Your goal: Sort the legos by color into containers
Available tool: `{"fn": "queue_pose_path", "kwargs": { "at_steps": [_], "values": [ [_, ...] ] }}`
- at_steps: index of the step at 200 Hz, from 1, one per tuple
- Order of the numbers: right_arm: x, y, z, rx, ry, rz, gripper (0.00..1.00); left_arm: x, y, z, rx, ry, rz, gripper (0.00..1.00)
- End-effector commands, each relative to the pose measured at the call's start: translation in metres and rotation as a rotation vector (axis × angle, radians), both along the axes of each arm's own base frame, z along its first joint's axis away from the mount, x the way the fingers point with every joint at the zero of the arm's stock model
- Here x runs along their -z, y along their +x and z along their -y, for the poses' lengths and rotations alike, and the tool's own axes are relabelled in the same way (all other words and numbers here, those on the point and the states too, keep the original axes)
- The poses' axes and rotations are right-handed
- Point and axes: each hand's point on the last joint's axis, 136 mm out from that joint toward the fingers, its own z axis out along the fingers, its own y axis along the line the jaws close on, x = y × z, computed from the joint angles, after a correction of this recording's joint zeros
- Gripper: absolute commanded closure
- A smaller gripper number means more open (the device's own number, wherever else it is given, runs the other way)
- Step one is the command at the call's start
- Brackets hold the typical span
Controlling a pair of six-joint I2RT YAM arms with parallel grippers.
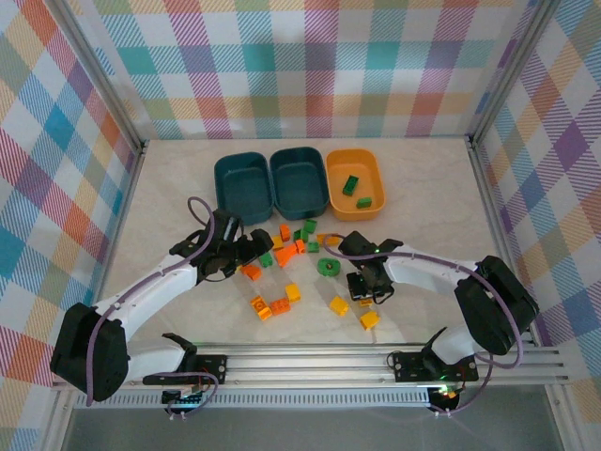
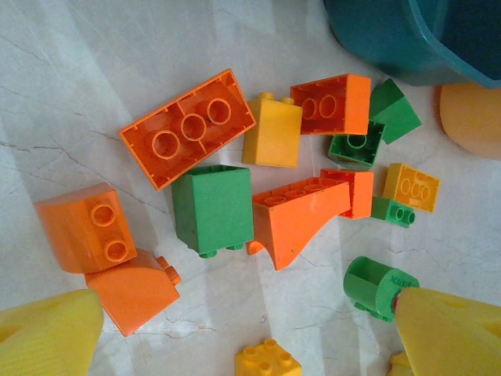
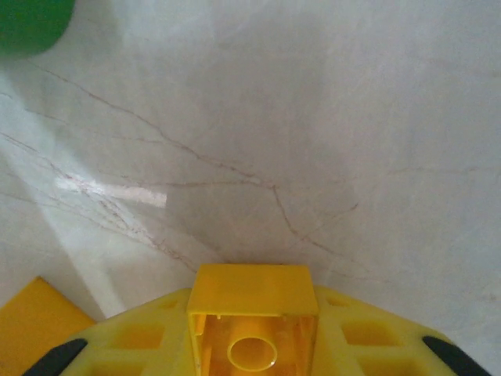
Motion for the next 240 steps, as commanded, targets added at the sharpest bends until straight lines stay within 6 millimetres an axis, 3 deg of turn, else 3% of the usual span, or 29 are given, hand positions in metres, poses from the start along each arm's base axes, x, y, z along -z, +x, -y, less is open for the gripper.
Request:
{"fn": "queue_pose_path", "kwargs": {
  "at_steps": [1,30,50,84,112,141,188,219,226,240],
  "values": [
    [-0.017,0.022,-0.006,0.017,-0.003,0.101,0.74,-0.003,0.005,-0.001,-0.010,0.001,0.021,0.04],
    [-0.053,0.057,-0.023,0.023,0.045,0.225,0.77,-0.001,0.004,-0.012,-0.047,0.031,0.022,0.04],
    [-0.080,0.090,-0.042,0.023,0.103,0.304,0.77,0.003,0.001,-0.032,-0.126,0.059,0.016,0.04],
    [-0.119,0.158,-0.096,-0.022,0.241,0.423,0.77,0.021,-0.014,-0.071,-0.295,0.060,-0.035,0.00],
    [-0.114,0.212,-0.126,-0.036,0.250,0.427,0.77,0.029,-0.024,-0.076,-0.286,0.056,-0.072,0.00],
    [-0.107,0.253,-0.145,-0.047,0.248,0.433,0.77,0.032,-0.028,-0.076,-0.261,0.059,-0.086,0.00],
    [-0.094,0.285,-0.157,-0.061,0.231,0.406,0.75,0.022,-0.020,-0.068,-0.231,0.019,-0.050,0.00],
    [-0.087,0.289,-0.160,-0.073,0.232,0.373,0.56,0.016,-0.016,-0.065,-0.211,0.025,-0.048,0.00],
    [-0.090,0.288,-0.160,-0.075,0.236,0.373,0.49,0.015,-0.016,-0.064,-0.206,0.022,-0.050,0.00],
    [-0.105,0.286,-0.160,-0.078,0.250,0.400,0.46,0.013,-0.016,-0.061,-0.193,0.011,-0.052,0.00]
  ]
}}
